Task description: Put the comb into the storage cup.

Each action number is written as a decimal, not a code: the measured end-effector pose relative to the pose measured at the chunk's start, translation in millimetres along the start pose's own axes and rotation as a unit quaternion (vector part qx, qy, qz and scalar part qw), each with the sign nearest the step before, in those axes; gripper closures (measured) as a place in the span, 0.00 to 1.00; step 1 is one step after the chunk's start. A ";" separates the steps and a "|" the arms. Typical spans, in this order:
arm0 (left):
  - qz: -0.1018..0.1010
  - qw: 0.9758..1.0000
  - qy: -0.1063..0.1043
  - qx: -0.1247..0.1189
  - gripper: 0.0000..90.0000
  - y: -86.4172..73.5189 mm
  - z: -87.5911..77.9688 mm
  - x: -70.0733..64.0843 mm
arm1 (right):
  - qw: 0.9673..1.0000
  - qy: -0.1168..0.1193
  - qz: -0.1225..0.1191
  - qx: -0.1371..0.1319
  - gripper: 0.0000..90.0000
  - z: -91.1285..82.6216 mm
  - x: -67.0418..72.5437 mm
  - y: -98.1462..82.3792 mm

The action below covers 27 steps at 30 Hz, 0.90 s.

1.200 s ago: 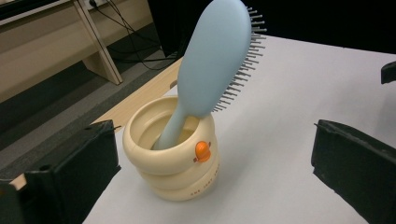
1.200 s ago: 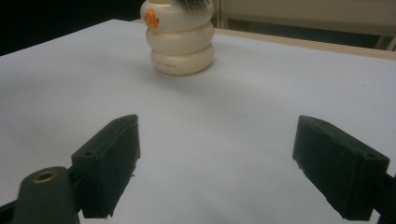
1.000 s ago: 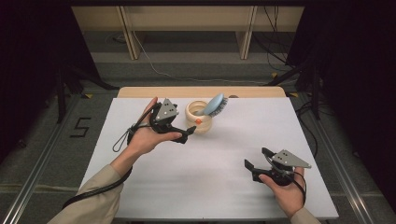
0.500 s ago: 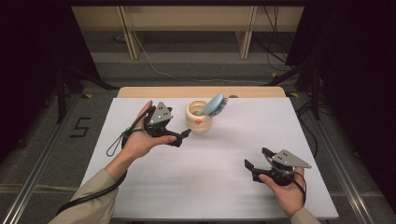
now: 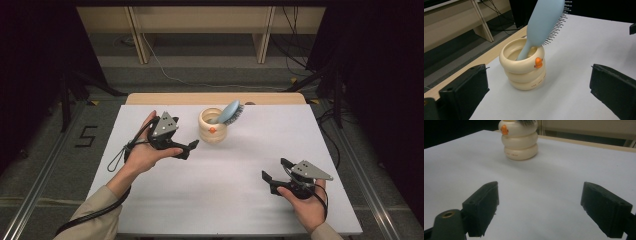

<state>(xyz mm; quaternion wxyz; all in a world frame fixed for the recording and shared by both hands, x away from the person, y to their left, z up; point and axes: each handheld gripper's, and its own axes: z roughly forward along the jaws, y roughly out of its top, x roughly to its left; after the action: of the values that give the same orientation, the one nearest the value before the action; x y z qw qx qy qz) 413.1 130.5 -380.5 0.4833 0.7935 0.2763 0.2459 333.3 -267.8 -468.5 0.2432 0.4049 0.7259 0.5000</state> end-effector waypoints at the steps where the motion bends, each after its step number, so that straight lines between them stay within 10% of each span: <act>1: 0.000 1.000 0.000 0.000 0.01 -0.5 -0.8 0.2 | 1.000 0.000 0.000 0.000 0.18 -0.1 0.1 0.0; 27: -0.026 0.999 0.027 -0.005 0.02 -38.8 -26.0 7.2 | 1.000 -0.001 -0.003 -0.003 0.18 -0.2 1.6 0.8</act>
<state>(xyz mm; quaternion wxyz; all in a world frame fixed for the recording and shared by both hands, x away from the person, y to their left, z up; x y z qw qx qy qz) 393.4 166.5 -404.0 0.4860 0.7765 0.3083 0.2565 332.6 -266.4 -467.6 0.2463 0.4026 0.7252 0.5014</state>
